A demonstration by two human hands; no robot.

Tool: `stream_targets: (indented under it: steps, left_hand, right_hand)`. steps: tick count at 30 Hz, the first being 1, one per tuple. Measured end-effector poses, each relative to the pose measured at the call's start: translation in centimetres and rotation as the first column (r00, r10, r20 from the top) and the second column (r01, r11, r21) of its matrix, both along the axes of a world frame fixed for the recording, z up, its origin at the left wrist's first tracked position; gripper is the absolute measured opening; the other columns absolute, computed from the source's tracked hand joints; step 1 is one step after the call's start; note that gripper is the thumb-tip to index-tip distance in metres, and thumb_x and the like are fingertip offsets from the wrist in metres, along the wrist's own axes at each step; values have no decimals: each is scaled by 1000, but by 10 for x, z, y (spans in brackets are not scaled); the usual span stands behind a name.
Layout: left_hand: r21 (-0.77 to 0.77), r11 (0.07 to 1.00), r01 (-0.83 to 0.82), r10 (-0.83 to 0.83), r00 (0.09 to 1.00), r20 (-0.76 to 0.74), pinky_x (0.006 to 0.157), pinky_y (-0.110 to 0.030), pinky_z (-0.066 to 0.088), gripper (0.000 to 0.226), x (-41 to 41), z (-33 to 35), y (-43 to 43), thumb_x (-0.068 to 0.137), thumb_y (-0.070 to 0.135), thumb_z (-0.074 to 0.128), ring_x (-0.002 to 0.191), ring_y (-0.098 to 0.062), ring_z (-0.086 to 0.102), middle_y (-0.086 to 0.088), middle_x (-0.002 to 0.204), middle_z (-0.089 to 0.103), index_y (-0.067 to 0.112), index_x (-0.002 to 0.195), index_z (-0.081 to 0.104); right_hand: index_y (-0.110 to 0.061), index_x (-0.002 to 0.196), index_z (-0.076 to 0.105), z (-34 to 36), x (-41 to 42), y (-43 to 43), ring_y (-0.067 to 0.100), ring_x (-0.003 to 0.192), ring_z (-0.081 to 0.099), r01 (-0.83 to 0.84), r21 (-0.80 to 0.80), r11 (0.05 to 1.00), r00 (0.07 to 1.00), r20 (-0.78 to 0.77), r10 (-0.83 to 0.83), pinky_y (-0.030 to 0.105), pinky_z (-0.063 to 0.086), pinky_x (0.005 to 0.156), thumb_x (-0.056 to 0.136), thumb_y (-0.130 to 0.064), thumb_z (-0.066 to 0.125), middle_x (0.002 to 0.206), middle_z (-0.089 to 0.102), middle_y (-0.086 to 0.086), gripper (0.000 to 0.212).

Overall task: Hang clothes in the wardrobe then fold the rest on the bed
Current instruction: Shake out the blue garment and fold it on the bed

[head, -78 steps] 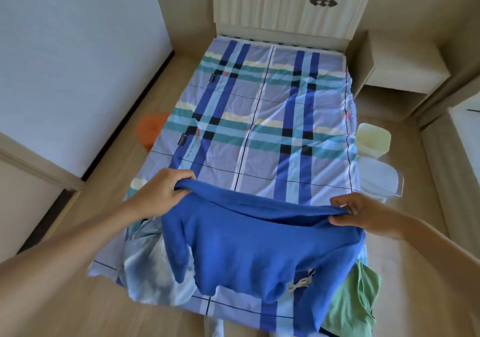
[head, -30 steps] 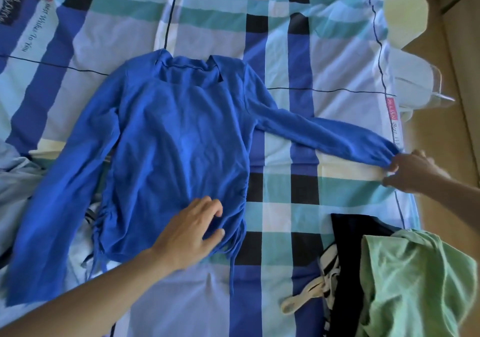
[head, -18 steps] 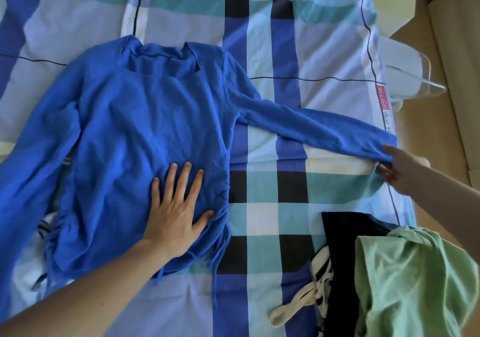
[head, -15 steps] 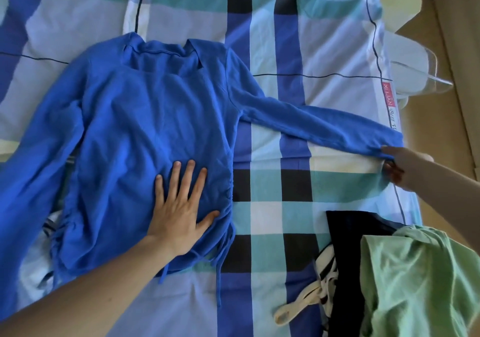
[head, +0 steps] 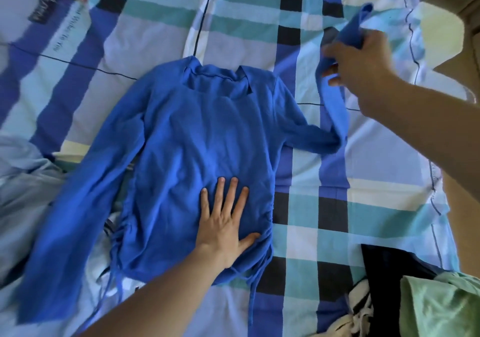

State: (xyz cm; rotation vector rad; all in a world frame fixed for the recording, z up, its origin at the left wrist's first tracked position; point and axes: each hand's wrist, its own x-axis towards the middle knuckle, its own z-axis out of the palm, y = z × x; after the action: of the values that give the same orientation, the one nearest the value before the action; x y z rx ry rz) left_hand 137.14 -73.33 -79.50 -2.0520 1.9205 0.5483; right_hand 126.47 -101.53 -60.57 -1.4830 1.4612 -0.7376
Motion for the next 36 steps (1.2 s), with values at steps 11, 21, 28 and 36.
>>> stream_targets:
  steps: [11,21,28,36]
  left_hand:
    - [-439,765,-471,353,877,-325,93,-46,44,50,118,71,22,84,39,56,118,-34,50,-10,129,53,12,127,55]
    - [182,549,-816,814,472,-339,52,-32,34,38,267,97,49,83,36,74,63,-26,54,-2,59,49,12,64,52]
    - [462,217,-860,709,-187,-680,50,-25,44,20,277,127,-2,99,20,58,56,-20,52,-6,63,53,13,80,61]
    - [743,79,-665,377,-670,-640,50,-27,59,25,279,162,-49,102,13,51,68,-18,59,-11,74,52,6,78,51]
  right_hand:
    - [-12,150,38,-95,121,102,31,131,46,-606,419,676,456,-513,727,38,40,106,96,-35,61,152,35,11,63]
    - [-18,120,60,-75,188,257,16,96,60,-800,363,478,482,-88,872,28,49,86,89,-29,72,112,59,1,35]
    - [-26,123,50,-63,236,290,2,109,54,-642,509,573,741,221,634,17,44,88,70,-49,86,117,55,-12,68]
    - [-23,81,61,-57,253,231,10,73,59,-387,361,849,922,140,361,28,49,66,85,-20,72,80,64,-3,12]
